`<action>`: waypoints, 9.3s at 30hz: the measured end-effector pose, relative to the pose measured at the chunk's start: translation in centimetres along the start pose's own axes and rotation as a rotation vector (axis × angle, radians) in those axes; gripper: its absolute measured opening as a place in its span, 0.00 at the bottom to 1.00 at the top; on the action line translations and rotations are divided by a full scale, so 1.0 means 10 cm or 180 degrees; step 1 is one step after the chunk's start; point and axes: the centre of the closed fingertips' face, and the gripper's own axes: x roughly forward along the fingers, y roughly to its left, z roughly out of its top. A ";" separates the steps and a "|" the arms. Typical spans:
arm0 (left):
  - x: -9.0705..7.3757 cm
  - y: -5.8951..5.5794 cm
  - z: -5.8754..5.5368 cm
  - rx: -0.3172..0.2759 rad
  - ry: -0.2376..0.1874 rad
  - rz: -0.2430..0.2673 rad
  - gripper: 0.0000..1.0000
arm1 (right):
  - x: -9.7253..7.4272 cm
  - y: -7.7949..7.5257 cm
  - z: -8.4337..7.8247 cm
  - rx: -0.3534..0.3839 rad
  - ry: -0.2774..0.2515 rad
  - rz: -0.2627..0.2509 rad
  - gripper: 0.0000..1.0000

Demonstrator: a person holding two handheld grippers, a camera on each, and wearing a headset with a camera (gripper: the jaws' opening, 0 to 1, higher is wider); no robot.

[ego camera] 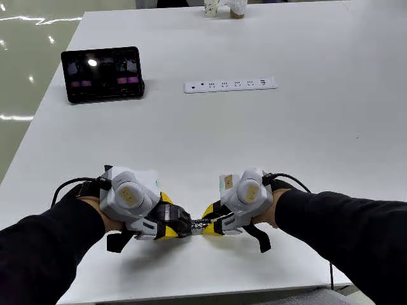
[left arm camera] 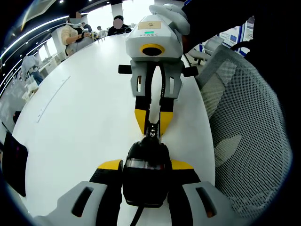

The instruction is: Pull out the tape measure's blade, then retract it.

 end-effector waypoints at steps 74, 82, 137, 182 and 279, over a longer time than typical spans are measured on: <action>0.01 0.01 0.00 -0.0012 0.0015 0.0024 0.31 | -0.28 -0.02 -0.26 0.0097 0.0093 -0.0037 0.12; 0.01 0.01 0.00 -0.0010 0.0018 0.0026 0.31 | -0.30 -0.03 -0.29 0.0085 0.0103 -0.0039 0.12; 0.02 0.01 0.01 -0.0008 0.0003 0.0038 0.31 | -0.52 -0.01 -0.54 0.0156 0.0156 -0.0098 0.12; 0.03 0.00 0.02 -0.0002 -0.0006 0.0049 0.31 | -0.72 -0.02 -0.74 0.0184 0.0217 -0.0129 0.12; 0.01 -0.01 0.01 0.0039 0.0034 0.0028 0.31 | -1.20 -0.03 -1.23 0.0296 0.0341 -0.0255 0.11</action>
